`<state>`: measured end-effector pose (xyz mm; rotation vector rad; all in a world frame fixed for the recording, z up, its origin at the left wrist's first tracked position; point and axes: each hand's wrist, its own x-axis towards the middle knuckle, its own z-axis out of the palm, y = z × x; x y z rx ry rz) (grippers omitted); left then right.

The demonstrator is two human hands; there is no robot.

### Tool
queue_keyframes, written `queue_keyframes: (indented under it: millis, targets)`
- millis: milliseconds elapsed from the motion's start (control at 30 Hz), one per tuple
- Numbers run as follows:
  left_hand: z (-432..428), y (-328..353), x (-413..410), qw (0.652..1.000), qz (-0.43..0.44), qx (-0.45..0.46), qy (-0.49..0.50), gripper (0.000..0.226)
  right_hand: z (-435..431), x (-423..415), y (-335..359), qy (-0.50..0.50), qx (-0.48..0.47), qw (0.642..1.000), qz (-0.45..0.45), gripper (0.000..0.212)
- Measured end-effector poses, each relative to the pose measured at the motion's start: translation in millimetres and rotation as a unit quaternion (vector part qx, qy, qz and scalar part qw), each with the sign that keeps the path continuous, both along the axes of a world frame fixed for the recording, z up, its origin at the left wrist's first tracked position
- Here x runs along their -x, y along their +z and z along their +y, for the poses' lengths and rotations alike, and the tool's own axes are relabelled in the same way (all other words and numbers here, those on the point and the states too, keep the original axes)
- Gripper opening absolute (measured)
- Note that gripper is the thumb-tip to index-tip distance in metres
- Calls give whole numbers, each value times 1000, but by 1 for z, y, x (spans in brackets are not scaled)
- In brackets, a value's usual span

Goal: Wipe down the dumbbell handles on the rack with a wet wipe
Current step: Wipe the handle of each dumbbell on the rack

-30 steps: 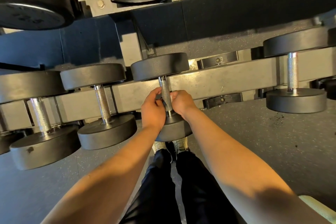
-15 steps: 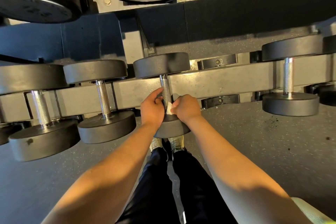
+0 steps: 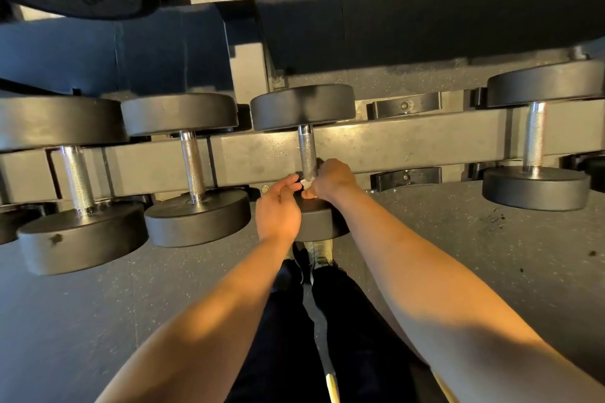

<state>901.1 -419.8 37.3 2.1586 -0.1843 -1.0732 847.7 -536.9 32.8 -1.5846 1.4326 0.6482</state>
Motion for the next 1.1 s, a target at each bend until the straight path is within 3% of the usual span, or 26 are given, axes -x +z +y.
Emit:
queue_keyframes:
  millis: [67,167,233,433,567,700,833,900,1033,1100]
  targets:
    - [1,1,0,1000,0,5,-4,40,2,3,5,-1,9,1000,1,44]
    - [1,2,-1,1000,5,2,-9,41,0,14,6,-32,52,998,-10,24]
    - [2,0,-2,1000,3,4,-15,41,-1,24,7,-53,73,996,-23,21]
    - [4,-1,-2,1000,7,15,-4,41,8,13,14,-132,140,971,-140,22]
    - [4,-2,-2,1000,1,16,-15,40,11,2,18,-74,65,988,-119,28]
    - [4,1,-6,998,-4,5,-56,40,20,10,15,-45,107,992,-49,19]
    - [-1,7,-16,984,-29,-52,-169,44,14,9,13,-208,176,950,-150,20]
    - [-2,5,-18,982,-19,-58,-181,44,3,1,16,-239,201,927,-206,19]
    - [-3,1,-20,978,-9,-65,-197,48,-11,-20,26,-306,129,909,-251,9]
    - [-7,3,-24,965,-9,-82,-248,56,-10,-21,26,-403,58,870,-277,10]
